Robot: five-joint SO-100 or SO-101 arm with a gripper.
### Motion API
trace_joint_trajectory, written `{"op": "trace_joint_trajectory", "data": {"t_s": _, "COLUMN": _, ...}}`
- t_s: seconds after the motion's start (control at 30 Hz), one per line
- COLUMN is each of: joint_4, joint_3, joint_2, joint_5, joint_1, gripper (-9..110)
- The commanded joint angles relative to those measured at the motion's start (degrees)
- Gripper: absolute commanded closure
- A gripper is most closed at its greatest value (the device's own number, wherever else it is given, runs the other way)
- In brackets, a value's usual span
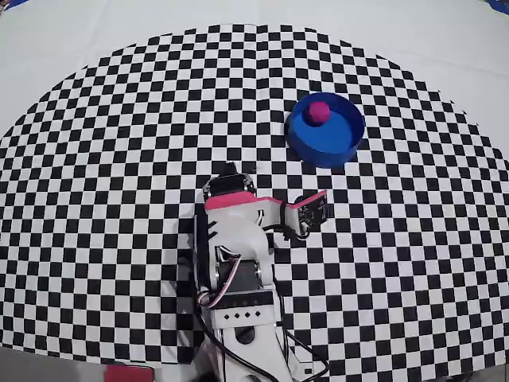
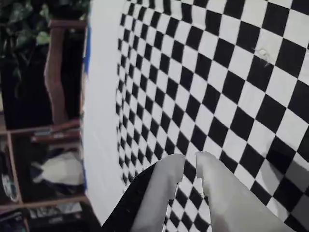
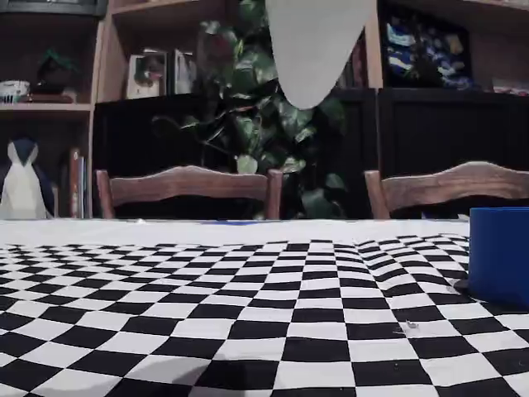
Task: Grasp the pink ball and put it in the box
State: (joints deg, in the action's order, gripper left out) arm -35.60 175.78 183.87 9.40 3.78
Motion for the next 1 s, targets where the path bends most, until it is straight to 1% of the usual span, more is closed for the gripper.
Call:
{"op": "trace_joint_trajectory", "data": {"t_s": 0.0, "joint_4": -1.8, "joint_3": -0.2, "joint_2": 1.0, "joint_5": -0.8, "joint_1": -0.8, "gripper": 101}}
{"op": "trace_joint_trajectory", "data": {"t_s": 0.33, "joint_4": -8.3, "joint_3": 0.0, "joint_2": 2.4, "joint_5": -1.2, "joint_1": -3.3, "gripper": 101}}
{"op": "trace_joint_trajectory", "data": {"t_s": 0.73, "joint_4": -14.9, "joint_3": 0.0, "joint_2": 2.4, "joint_5": -1.3, "joint_1": -3.4, "gripper": 101}}
{"op": "trace_joint_trajectory", "data": {"t_s": 0.97, "joint_4": -15.5, "joint_3": 1.1, "joint_2": 2.5, "joint_5": -1.2, "joint_1": -3.3, "gripper": 101}}
